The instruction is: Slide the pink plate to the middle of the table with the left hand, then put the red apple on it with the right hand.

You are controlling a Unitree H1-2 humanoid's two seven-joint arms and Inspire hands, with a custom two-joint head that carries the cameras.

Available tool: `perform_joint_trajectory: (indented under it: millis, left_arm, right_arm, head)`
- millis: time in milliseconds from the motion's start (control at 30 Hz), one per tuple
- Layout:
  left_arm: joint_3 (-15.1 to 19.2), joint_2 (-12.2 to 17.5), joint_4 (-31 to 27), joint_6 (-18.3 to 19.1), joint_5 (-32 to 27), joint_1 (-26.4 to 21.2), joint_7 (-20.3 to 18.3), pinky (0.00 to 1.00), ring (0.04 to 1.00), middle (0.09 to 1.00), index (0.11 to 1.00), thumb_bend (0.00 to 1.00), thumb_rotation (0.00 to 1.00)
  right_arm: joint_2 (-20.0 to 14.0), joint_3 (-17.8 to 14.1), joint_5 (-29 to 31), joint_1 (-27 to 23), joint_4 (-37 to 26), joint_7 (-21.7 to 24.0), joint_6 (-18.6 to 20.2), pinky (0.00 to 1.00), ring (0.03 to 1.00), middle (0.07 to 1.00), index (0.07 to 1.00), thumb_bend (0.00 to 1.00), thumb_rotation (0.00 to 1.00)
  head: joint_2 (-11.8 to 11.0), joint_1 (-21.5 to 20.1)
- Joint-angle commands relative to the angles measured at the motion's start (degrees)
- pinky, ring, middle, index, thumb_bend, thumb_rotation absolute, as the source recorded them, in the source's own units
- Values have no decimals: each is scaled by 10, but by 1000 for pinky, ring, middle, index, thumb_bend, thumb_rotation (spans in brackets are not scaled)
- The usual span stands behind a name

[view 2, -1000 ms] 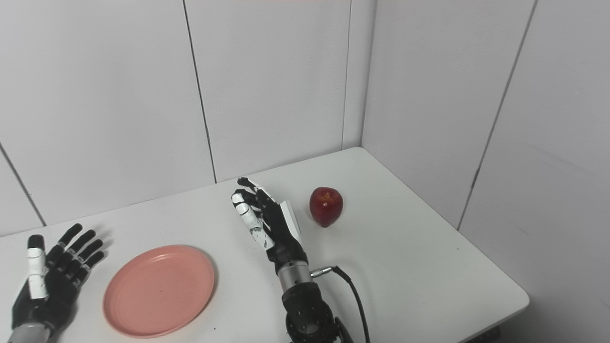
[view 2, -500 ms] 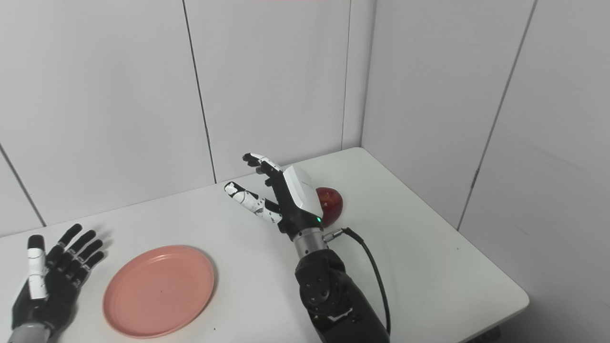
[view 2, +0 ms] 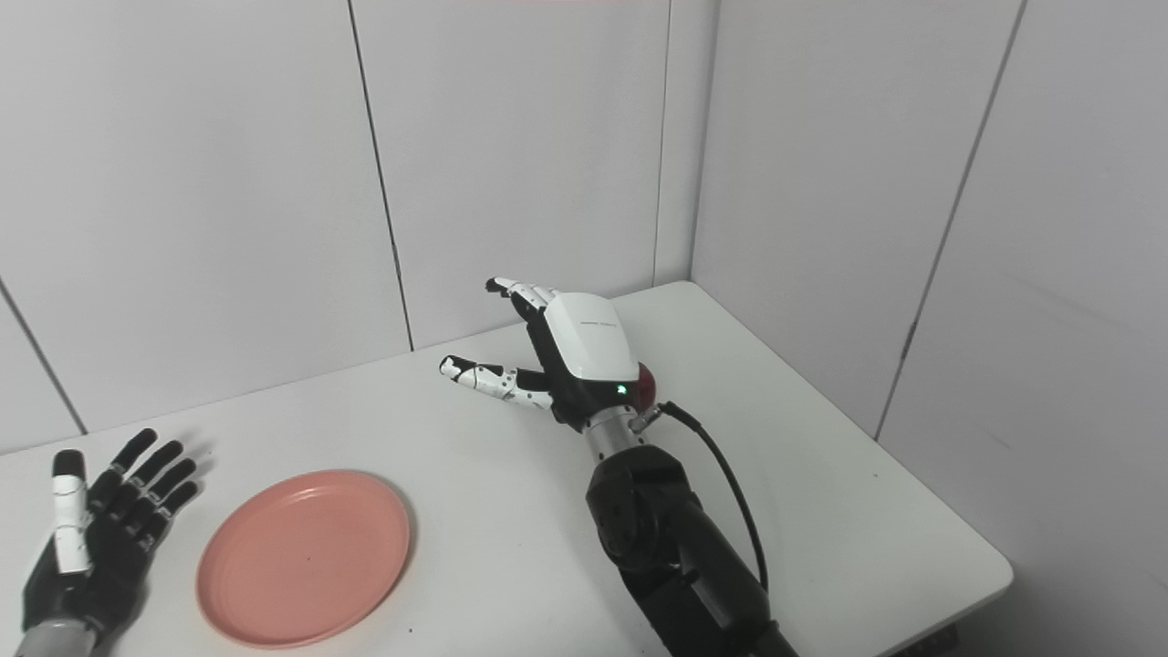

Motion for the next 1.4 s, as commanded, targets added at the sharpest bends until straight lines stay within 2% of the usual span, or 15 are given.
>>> perform_joint_trajectory:
  millis: [0, 200, 333, 600, 1367]
  left_arm:
    - [-5, 3, 14, 22, 9, 4, 5, 864, 838, 845, 850, 874, 890]
    - [-8, 2, 9, 25, 10, 6, 7, 869, 831, 842, 847, 873, 894]
    - [-8, 3, 12, 23, 9, 4, 4, 878, 841, 841, 851, 864, 901]
    - [-10, 4, 15, 21, 10, 4, 2, 884, 844, 843, 852, 869, 902]
    - [-17, 4, 5, 22, 14, 13, 2, 861, 833, 849, 866, 873, 915]
  right_arm:
    - [-20, -1, -23, -32, -5, -10, -3, 739, 783, 787, 783, 886, 1000]
    - [-54, 11, -88, -36, 21, -12, 2, 731, 765, 786, 768, 855, 1000]
    - [-71, 9, -102, -40, 47, -15, 1, 737, 757, 777, 753, 841, 1000]
    - [-90, 7, -109, -41, 88, -34, -1, 707, 734, 758, 745, 840, 1000]
    - [-115, 0, -86, -33, 161, -18, 21, 719, 753, 764, 759, 832, 1000]
  head:
    - [0, 0]
    - [-1, 3]
    - [-1, 3]
    - [-1, 5]
    - [1, 13]
